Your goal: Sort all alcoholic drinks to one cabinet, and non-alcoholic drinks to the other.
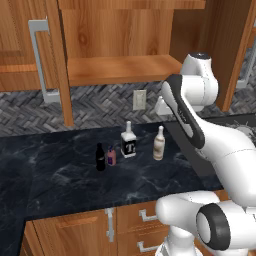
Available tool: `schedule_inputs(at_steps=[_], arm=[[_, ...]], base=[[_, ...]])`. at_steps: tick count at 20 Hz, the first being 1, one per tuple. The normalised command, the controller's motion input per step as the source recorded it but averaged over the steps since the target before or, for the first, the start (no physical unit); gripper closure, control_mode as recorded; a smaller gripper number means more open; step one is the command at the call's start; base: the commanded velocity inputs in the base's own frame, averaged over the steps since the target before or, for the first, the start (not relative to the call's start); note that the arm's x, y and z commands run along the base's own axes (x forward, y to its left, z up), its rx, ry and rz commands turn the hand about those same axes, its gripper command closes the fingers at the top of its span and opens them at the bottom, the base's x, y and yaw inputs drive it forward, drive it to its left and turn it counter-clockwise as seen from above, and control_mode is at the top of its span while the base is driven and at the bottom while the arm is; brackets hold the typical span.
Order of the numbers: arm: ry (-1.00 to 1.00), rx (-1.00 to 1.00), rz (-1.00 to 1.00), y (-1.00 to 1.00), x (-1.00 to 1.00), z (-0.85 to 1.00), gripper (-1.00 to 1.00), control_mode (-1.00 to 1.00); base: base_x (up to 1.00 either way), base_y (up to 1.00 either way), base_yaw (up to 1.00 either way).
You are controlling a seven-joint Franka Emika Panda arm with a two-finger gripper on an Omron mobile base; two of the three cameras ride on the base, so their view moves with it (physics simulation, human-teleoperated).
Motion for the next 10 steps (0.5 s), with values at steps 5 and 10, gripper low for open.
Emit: schedule_inputs(at_steps=[5, 10], arm=[[0.00, 0.00, 0.00, 0.00, 0.00, -0.05, -1.00, -1.00], [0.00, 0.00, 0.00, 0.02, 0.00, -0.28, -1.00, -1.00]], base=[[0.00, 0.00, 0.00], [0.00, 0.00, 0.00]])
